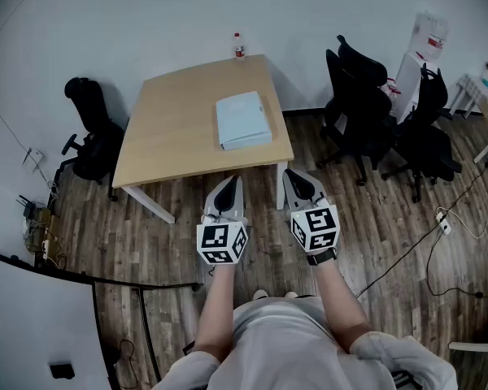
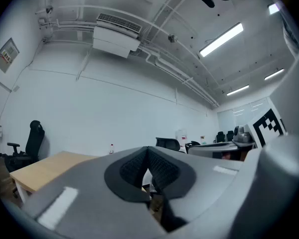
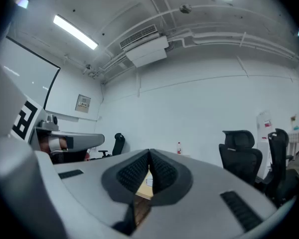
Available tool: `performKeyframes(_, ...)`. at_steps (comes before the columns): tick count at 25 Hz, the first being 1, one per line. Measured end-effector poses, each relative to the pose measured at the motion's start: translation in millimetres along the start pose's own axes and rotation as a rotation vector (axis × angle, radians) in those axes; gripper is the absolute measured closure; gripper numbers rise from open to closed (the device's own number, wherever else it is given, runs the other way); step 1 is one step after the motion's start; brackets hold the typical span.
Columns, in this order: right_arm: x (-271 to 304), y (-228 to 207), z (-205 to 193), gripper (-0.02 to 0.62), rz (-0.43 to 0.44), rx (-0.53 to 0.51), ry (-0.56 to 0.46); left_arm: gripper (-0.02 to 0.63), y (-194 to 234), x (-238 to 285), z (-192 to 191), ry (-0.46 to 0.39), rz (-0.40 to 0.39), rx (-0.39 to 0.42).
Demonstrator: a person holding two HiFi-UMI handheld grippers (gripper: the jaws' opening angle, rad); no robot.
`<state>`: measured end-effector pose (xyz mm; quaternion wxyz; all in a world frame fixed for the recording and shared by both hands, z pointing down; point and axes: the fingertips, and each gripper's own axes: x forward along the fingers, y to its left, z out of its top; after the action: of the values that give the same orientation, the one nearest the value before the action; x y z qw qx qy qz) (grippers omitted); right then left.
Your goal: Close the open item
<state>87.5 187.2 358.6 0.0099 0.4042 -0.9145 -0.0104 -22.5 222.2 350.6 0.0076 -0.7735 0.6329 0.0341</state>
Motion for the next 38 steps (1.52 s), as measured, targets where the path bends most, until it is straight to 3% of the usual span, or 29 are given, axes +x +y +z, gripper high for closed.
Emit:
performKeyframes(9, -9, -30, 5, 0.581, -0.003, -0.003, -0.013, 0.597, -17, 18, 4, -0.005, 0.032, 0.001)
performKeyframes(17, -7, -41, -8, 0.581, 0.045, -0.005, -0.017, 0.597, -34, 23, -1, -0.007, 0.06, 0.032)
performKeyframes(26, 50, -51, -25, 0.581, 0.068, 0.019, 0.01, 0.597, 9, 58, -18, 0.02, 0.099, 0.018)
performKeyframes(38, 202, -79, -27, 0.581, 0.061, 0.015, 0.013, 0.597, 112, 188, -31, 0.02, 0.039, -0.029)
